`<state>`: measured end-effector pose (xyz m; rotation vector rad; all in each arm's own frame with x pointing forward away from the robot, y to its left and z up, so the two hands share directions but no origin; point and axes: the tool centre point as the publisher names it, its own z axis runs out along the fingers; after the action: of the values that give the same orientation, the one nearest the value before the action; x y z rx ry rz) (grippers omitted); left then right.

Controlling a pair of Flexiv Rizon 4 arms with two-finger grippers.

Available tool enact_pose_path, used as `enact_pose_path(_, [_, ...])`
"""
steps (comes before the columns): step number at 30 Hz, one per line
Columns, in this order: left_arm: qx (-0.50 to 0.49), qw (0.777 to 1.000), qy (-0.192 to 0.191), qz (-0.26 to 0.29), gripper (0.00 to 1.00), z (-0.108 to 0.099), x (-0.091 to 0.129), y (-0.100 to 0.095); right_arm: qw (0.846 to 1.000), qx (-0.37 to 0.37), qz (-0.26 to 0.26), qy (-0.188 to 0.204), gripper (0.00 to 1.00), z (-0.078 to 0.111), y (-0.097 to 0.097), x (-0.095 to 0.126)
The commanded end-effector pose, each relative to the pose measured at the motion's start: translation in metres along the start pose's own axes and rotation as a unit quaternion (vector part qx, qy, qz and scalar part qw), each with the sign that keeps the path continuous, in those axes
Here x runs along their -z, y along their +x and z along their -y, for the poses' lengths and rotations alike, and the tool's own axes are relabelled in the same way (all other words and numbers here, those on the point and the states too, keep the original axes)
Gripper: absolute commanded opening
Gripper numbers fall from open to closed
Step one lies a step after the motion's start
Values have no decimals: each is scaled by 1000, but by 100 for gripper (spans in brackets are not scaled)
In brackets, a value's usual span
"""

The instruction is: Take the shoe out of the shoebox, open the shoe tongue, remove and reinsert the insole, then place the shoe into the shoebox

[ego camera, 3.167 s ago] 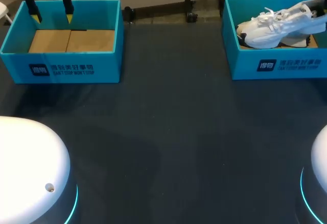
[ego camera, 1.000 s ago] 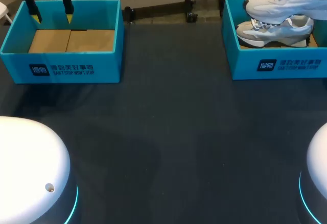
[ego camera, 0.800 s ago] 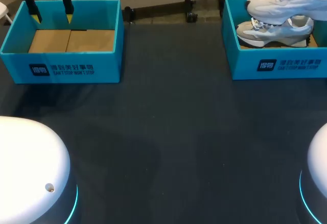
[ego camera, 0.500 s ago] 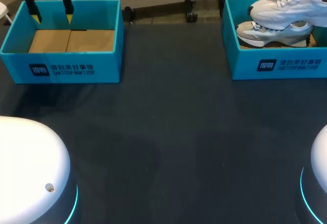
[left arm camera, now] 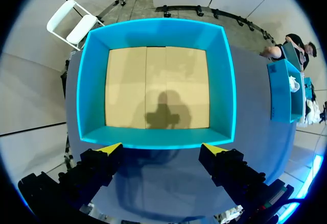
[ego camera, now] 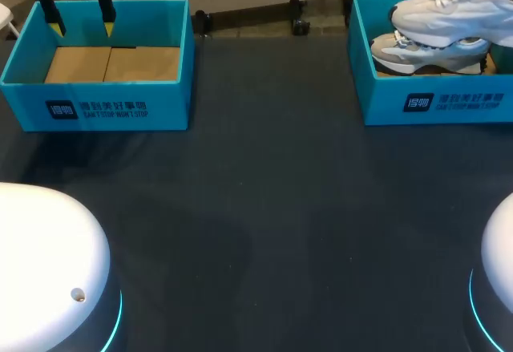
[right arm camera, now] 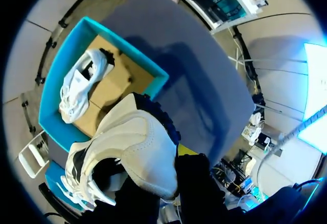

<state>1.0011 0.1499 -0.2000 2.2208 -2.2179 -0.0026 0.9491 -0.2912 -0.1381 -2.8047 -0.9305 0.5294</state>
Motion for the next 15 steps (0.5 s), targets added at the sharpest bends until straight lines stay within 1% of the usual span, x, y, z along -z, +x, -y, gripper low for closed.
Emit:
enact_pose_path(1, [0, 1000, 0, 0, 100, 0, 0, 0, 999, -5, -25, -26, 0, 39, -21, -4])
enact_pose_path(5, [0, 1000, 0, 0, 100, 0, 0, 0, 998, -5, -50, -34, 0, 72, -33, -6])
enact_pose_path(7, [0, 1000, 0, 0, 100, 0, 0, 0, 998, -9, -51, -35, 0, 85, -38, -9])
enact_pose_path(8, [0, 1000, 0, 0, 100, 0, 0, 0, 998, -9, -51, -35, 0, 87, -39, -10])
enact_pose_path(10, [0, 1000, 0, 0, 100, 0, 0, 0, 998, -12, -55, -33, 0, 105, -44, -15])
enact_pose_path(13, [0, 1000, 0, 0, 100, 0, 0, 0, 998, -13, -59, -33, 0, 127, -45, -19])
enact_pose_path(15, [0, 1000, 0, 0, 100, 0, 0, 0, 997, -15, -63, -42, 0, 139, -44, -22])
